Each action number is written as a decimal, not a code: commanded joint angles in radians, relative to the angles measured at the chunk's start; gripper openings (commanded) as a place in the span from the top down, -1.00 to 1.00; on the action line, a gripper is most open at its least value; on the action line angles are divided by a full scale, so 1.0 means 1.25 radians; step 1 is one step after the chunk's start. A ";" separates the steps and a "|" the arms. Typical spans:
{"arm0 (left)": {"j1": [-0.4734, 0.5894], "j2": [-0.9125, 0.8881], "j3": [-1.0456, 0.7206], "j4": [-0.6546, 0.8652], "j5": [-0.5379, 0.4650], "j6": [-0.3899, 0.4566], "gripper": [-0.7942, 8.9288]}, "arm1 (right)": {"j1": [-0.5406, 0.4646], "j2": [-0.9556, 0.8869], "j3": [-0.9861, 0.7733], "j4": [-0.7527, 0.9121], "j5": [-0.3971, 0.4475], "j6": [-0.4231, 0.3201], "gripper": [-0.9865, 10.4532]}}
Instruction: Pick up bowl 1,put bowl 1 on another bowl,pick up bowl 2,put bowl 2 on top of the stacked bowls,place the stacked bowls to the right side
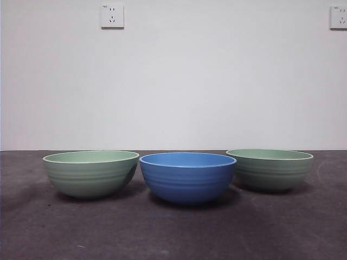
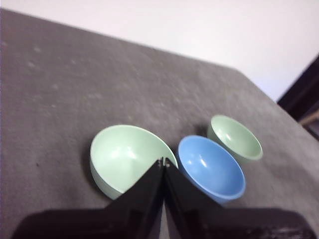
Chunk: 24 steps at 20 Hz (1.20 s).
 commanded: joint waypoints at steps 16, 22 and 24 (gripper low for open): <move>-0.025 0.347 0.327 -0.434 0.089 0.319 0.85 | 0.002 0.334 0.314 -0.378 -0.068 -0.315 0.85; -0.031 0.350 0.330 -0.435 0.089 0.315 0.82 | 0.002 0.334 0.315 -0.378 -0.065 -0.311 0.81; -0.031 0.350 0.330 -0.435 0.089 0.311 0.59 | 0.002 0.334 0.315 -0.378 -0.066 -0.309 0.66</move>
